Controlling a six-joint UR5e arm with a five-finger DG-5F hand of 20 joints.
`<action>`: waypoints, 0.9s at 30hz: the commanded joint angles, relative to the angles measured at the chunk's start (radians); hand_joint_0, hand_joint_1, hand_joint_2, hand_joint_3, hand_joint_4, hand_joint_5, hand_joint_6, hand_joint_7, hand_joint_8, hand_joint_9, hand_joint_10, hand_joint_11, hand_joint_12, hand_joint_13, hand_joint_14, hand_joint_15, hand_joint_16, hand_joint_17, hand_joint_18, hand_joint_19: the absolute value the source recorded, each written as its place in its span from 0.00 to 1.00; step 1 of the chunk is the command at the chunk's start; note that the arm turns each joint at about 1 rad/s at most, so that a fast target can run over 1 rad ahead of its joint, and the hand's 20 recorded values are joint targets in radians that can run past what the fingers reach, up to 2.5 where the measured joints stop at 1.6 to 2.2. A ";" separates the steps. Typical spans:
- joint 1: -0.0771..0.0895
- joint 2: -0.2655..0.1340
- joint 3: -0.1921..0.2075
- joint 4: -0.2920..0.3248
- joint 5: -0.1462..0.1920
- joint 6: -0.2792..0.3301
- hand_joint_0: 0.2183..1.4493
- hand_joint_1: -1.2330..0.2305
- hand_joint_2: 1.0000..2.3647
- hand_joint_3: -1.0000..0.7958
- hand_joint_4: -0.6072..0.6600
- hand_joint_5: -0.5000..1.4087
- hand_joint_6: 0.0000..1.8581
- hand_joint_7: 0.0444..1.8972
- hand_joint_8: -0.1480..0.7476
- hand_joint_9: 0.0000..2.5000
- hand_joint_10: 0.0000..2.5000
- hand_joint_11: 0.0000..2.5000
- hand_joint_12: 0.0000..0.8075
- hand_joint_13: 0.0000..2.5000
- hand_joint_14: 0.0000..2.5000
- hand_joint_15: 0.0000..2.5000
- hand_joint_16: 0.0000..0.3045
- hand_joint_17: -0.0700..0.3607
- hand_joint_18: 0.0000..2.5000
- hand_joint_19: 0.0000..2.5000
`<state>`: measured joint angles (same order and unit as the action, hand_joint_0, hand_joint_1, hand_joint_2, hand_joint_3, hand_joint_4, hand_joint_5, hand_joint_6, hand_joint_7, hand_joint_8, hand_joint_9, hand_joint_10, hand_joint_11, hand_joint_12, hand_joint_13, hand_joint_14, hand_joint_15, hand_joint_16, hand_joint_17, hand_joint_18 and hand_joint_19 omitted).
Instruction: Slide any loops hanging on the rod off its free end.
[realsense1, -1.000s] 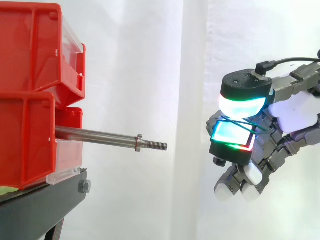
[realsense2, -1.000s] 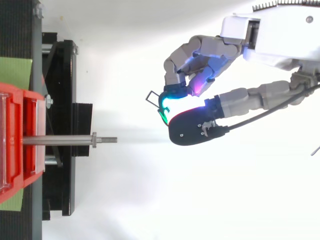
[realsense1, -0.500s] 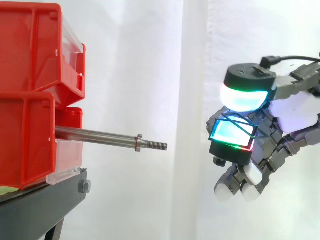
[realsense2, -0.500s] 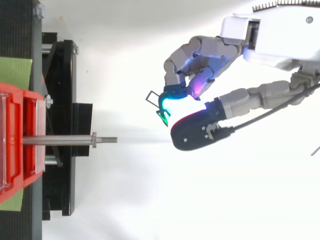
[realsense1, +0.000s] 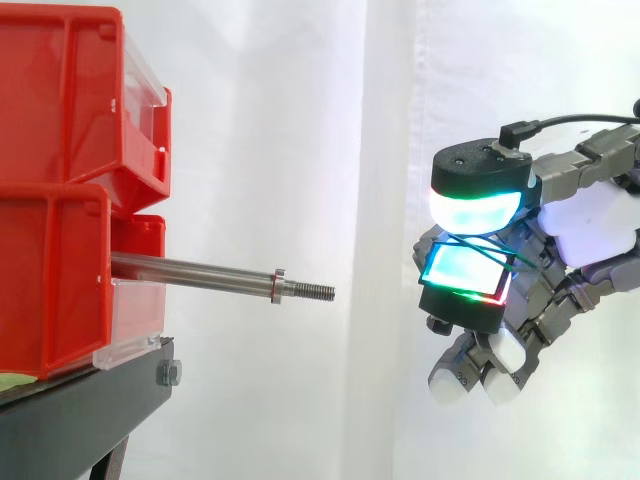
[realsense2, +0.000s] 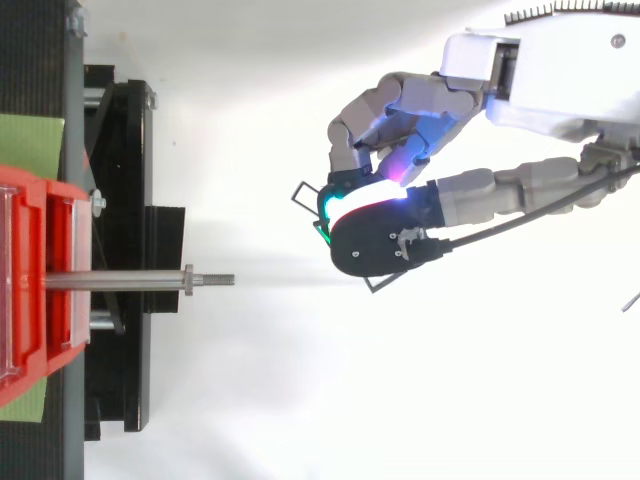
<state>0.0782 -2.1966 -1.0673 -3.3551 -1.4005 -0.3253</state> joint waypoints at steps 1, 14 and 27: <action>0.000 0.000 0.000 0.000 0.000 0.000 0.26 0.45 0.02 0.48 0.56 0.22 0.43 0.57 0.46 0.38 0.01 0.23 0.41 0.19 0.00 0.09 0.16 0.41 0.19 0.15; 0.000 0.000 0.000 -0.001 0.000 0.005 0.25 0.38 0.02 0.51 0.57 0.20 0.46 0.56 0.47 0.36 0.01 0.22 0.43 0.19 0.00 0.08 0.16 0.42 0.20 0.14; 0.000 0.000 0.000 -0.001 0.000 0.005 0.25 0.38 0.01 0.57 0.45 0.21 0.47 0.54 0.47 0.38 0.01 0.21 0.47 0.20 0.00 0.08 0.19 0.47 0.22 0.13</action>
<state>0.0782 -2.1966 -1.0676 -3.3563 -1.4005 -0.3206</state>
